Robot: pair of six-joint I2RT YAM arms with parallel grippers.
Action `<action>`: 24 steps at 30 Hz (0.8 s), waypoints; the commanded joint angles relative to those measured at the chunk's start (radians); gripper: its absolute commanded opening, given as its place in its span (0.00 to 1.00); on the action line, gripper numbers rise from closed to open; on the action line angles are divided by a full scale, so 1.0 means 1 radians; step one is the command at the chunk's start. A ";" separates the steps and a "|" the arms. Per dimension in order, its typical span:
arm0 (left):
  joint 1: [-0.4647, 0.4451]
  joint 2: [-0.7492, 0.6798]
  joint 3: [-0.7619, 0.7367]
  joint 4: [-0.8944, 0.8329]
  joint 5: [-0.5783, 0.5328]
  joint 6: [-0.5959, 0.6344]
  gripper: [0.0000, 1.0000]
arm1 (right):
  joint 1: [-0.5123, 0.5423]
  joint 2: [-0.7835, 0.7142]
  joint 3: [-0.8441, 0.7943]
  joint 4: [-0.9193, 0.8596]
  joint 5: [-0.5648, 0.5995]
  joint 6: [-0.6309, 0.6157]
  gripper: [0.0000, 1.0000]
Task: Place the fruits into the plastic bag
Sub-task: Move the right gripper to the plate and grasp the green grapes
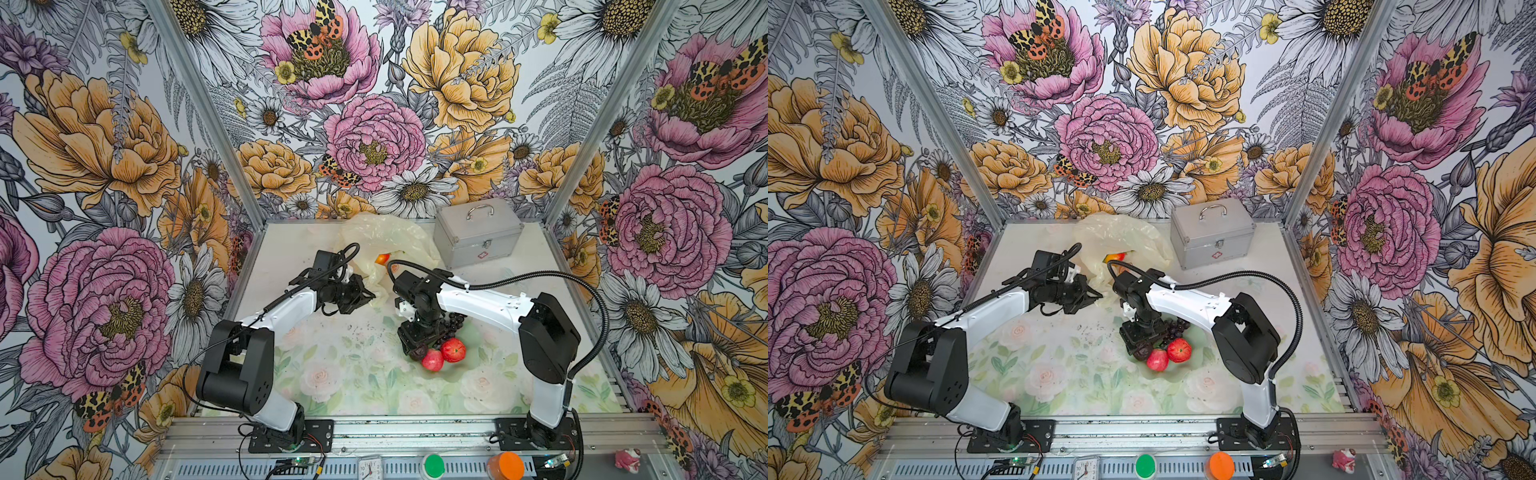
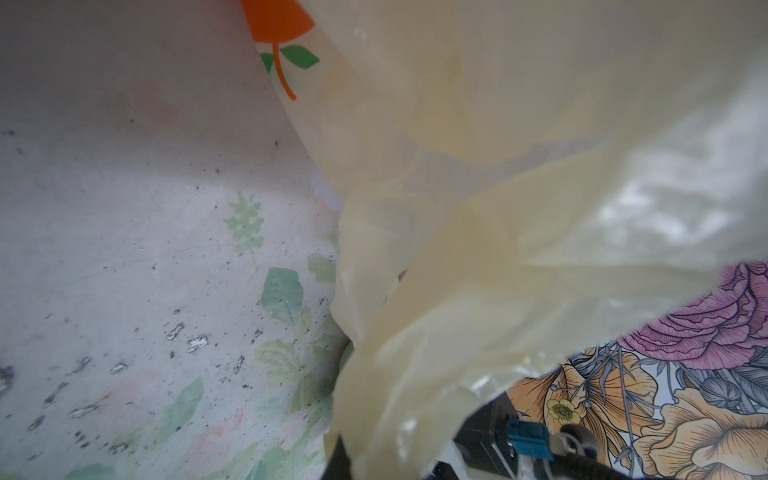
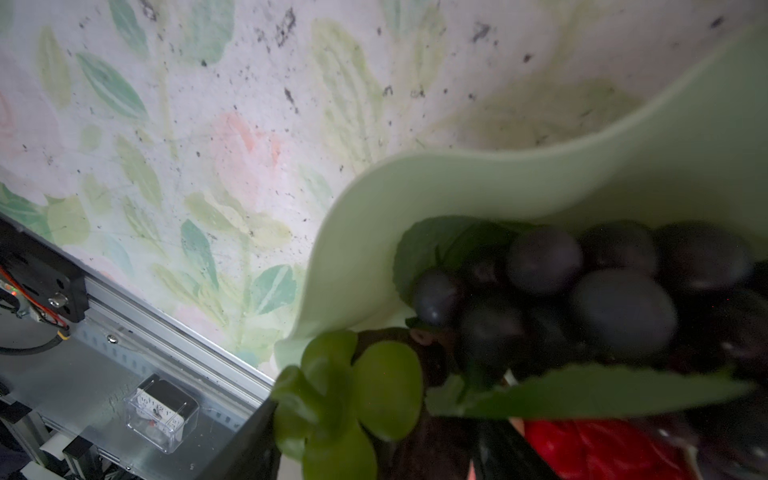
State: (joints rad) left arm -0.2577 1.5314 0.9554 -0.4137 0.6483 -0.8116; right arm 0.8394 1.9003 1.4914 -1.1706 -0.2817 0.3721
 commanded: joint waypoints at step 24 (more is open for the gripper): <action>0.018 0.050 0.049 0.020 0.056 0.042 0.00 | -0.252 -0.318 -0.033 0.032 -0.172 0.133 0.59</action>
State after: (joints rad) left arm -0.2443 1.5665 0.9787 -0.4133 0.6819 -0.7990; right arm 0.6071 1.6184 1.4612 -1.1732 -0.3752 0.4763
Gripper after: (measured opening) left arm 0.050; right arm 0.591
